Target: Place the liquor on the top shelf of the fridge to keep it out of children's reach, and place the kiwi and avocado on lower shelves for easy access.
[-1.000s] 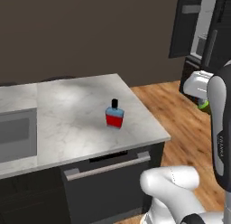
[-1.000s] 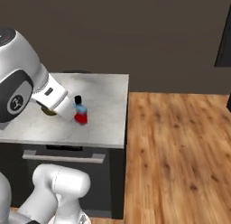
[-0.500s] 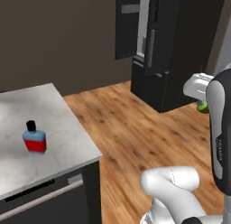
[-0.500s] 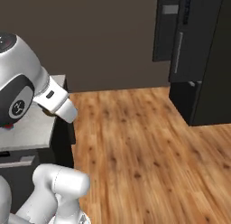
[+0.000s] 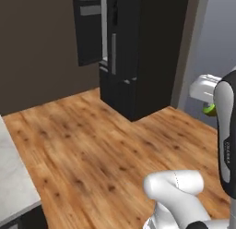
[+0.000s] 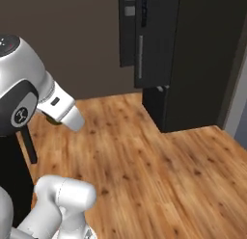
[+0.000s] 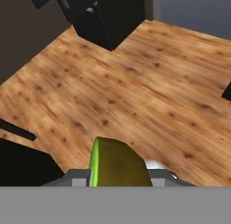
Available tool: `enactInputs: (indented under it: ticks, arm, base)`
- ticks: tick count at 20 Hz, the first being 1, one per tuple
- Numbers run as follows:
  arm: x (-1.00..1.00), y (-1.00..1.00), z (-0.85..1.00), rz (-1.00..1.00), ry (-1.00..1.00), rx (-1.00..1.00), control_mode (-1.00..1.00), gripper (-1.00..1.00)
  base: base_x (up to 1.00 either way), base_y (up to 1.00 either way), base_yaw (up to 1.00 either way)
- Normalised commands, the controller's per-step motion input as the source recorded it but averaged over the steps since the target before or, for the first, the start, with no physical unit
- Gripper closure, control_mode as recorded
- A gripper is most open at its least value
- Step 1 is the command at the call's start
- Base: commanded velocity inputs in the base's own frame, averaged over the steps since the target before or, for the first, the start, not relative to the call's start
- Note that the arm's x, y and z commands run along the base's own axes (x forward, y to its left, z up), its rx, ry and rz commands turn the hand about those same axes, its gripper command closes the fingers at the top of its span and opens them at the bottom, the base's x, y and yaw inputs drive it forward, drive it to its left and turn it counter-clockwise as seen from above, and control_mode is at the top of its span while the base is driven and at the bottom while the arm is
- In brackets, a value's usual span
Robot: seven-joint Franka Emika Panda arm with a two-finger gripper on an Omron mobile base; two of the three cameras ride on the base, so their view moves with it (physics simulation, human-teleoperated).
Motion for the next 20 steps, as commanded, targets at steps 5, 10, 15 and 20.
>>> enactInputs:
  ticks: [5,10,15,20]
  arm:
    - [0.00,0.00,0.00,0.00,0.00,0.00,1.00,1.00]
    - [0.00,0.00,0.00,0.00,0.00,0.00,1.00,1.00]
    - [0.00,0.00,0.00,0.00,0.00,0.00,1.00,1.00]
    - [0.00,0.00,0.00,0.00,0.00,0.00,1.00,1.00]
  base:
    - [0.94,-0.04,-0.04]
    - [1.00,0.15,0.25]
    - [1.00,0.27,0.40]
    - [1.00,0.11,0.36]
